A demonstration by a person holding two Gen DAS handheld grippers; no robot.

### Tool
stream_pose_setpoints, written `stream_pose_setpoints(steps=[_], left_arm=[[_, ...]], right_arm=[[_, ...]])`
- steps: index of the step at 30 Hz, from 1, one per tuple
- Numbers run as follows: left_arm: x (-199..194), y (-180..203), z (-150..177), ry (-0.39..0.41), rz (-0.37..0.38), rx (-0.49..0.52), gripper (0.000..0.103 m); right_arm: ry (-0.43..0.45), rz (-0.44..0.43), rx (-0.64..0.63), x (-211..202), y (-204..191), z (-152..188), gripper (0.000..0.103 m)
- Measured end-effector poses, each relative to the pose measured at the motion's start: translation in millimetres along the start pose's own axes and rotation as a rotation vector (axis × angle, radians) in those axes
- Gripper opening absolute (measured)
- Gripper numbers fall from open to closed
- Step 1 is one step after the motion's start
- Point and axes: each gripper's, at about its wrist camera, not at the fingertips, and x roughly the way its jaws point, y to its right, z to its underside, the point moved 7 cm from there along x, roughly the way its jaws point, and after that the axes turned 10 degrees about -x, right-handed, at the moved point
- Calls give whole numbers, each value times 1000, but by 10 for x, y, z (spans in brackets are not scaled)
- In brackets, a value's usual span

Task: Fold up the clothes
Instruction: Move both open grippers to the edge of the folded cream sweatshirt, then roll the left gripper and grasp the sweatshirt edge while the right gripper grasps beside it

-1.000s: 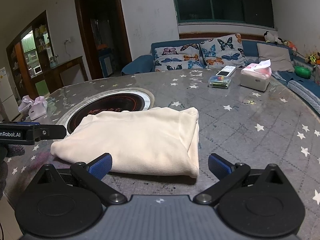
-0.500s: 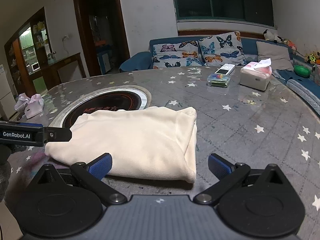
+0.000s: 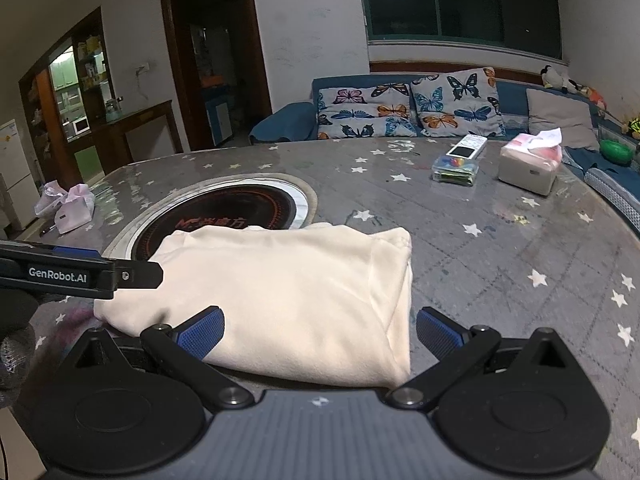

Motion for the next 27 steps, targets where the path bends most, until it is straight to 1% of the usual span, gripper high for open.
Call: stream_pose_setpoints(steps=[6, 12, 15, 21, 24, 25, 27], left_arm=[[-5, -81, -40, 14, -9, -14, 103], [11, -236, -79, 17, -39, -38, 103], [35, -315, -98, 14, -54, -51, 103], [130, -490, -74, -13, -88, -75, 103], [196, -591, -54, -32, -101, -77, 100], [217, -623, -45, -41, -102, -80, 96], [260, -689, -28, -59, -105, -84, 91]], right_arm=[[-6, -18, -41, 20, -79, -49, 103], [-11, -57, -108, 60, -232, -94, 103], [-18, -84, -156, 95, -336, -118, 103], [-30, -159, -290, 154, -670, -192, 103], [-34, -194, -348, 186, -854, -224, 103], [-36, -207, -370, 198, -924, -234, 102], [-39, -232, -413, 223, -1064, -254, 99]])
